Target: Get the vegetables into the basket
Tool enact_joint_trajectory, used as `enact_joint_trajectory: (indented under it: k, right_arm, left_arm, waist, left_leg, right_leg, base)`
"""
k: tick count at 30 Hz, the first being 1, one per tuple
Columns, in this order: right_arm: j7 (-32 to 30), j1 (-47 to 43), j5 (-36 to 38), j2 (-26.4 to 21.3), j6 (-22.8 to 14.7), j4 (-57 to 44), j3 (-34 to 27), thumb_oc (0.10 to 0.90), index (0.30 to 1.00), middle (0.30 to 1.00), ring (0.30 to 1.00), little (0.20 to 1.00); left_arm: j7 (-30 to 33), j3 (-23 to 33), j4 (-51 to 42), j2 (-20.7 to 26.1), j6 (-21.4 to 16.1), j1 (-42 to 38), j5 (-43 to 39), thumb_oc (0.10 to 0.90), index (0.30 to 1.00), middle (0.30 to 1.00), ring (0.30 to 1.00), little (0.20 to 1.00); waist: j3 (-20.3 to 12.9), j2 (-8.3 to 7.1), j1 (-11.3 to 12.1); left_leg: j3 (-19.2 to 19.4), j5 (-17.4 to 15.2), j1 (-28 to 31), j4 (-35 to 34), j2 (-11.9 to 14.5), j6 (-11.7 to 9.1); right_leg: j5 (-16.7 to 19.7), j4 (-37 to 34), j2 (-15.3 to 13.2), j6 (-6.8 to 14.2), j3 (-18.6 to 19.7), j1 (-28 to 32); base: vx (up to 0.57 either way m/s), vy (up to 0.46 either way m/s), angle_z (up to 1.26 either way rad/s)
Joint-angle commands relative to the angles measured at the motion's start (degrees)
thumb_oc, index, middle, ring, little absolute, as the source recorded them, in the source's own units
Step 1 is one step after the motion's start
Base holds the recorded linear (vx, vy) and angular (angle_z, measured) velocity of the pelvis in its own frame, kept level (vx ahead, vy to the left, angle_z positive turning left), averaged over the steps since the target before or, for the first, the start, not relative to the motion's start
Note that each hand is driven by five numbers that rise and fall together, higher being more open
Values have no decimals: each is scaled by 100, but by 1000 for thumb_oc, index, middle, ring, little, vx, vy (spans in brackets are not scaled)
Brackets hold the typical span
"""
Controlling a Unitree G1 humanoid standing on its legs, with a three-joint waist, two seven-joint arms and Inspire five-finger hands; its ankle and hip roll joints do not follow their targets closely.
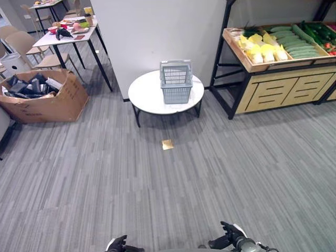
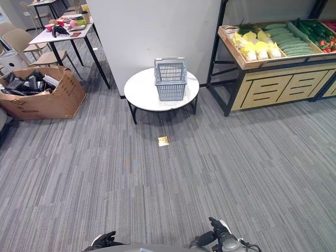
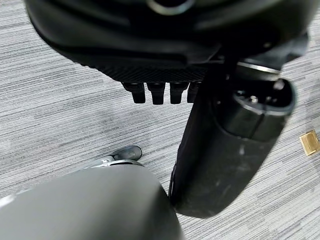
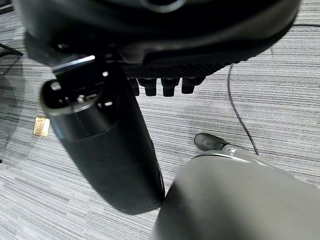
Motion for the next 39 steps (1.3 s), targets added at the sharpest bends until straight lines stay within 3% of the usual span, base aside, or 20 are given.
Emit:
enact_joint_trajectory:
  k: [1, 19, 39]
  right_arm:
    - [5, -33, -150, 42, 61, 530, 293, 900, 1000, 1000, 1000, 1000]
    - [-76, -64, -299, -74, 51, 518, 304, 900, 1000, 1000, 1000, 1000]
    - [-62, -224, -236, -256, 26, 361, 291, 900, 1000, 1000, 1000, 1000]
  left_arm:
    - [43, 30, 482, 160, 86, 63, 123, 900, 1000, 1000, 1000, 1000]
    - [-29, -104, 474, 182, 87, 27, 272, 900, 1000, 1000, 1000, 1000]
    - [39, -248, 451, 358, 95, -73, 541, 900, 1000, 1000, 1000, 1000]
  waist:
    - [13, -358, -61]
    - [-26, -402, -82]
    - [153, -396, -90]
  left_leg:
    - [-177, -153, 59, -136, 43, -232]
    - [-137, -172, 127, -136, 79, -239]
    - [-111, -101, 32, -136, 222, -321]
  right_leg:
    - [221, -257, -419, 430, 53, -41]
    - [196, -257, -356, 407, 120, -12]
    - [149, -257, -236, 356, 92, -99]
  base:
    - [0, 0, 0]
    - [1, -2, -1]
    - [4, -8, 0]
